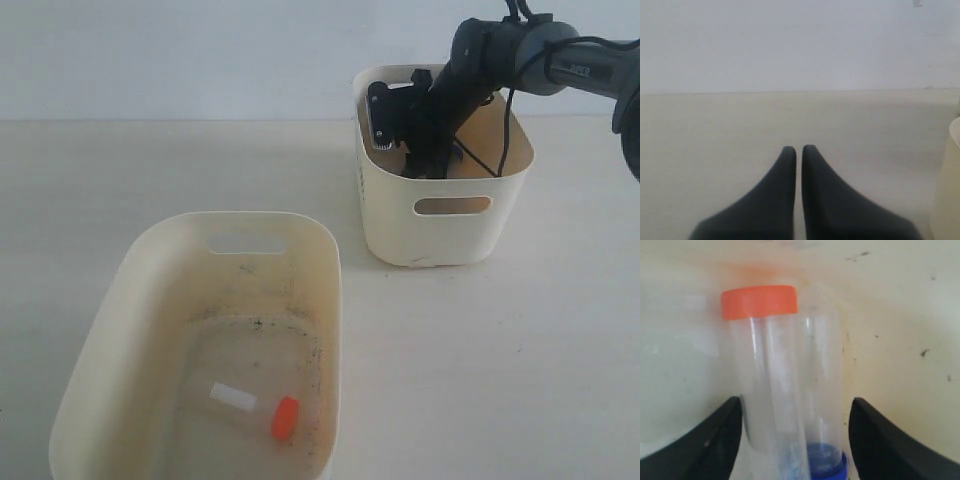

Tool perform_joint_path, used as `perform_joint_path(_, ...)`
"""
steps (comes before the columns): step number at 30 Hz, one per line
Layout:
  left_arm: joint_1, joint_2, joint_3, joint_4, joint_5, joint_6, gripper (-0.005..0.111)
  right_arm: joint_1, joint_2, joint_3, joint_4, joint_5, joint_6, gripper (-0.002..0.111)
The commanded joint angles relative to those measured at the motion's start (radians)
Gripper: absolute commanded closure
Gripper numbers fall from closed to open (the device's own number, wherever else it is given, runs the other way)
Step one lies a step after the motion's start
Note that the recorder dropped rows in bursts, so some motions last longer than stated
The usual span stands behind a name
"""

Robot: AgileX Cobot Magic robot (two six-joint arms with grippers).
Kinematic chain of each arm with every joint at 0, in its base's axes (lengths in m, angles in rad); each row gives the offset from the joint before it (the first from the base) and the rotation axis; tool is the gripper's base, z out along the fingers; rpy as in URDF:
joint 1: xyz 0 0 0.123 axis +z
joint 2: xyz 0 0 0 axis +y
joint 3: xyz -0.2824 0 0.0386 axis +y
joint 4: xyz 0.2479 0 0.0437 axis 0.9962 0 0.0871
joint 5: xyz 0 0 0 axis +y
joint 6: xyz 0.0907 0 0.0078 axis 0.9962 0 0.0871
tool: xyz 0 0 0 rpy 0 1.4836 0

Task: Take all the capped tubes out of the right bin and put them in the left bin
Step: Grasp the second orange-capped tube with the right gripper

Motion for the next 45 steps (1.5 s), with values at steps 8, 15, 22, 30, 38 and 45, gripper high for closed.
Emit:
perform_joint_path(8,0.0,0.0,-0.004,-0.006,-0.004,-0.01,0.102,0.0,0.034,-0.006,-0.027,0.014,0.008,0.049)
perform_joint_path(15,0.0,0.0,-0.004,-0.006,-0.004,-0.01,0.102,0.0,0.034,-0.006,-0.056,0.066,0.005,0.049)
perform_joint_path(22,0.0,0.0,-0.004,-0.006,-0.004,-0.01,0.102,0.0,0.034,-0.006,-0.059,0.133,-0.015,0.072)
perform_joint_path(30,0.0,0.0,-0.004,-0.006,-0.004,-0.01,0.102,0.0,0.034,-0.006,-0.06,0.134,-0.013,0.071)
perform_joint_path(38,0.0,0.0,-0.004,-0.006,-0.004,-0.01,0.102,0.0,0.022,-0.006,-0.069,0.086,-0.005,0.044)
perform_joint_path(45,0.0,0.0,-0.004,-0.006,-0.004,-0.01,0.102,0.0,0.02,-0.006,-0.131,0.077,-0.003,0.043)
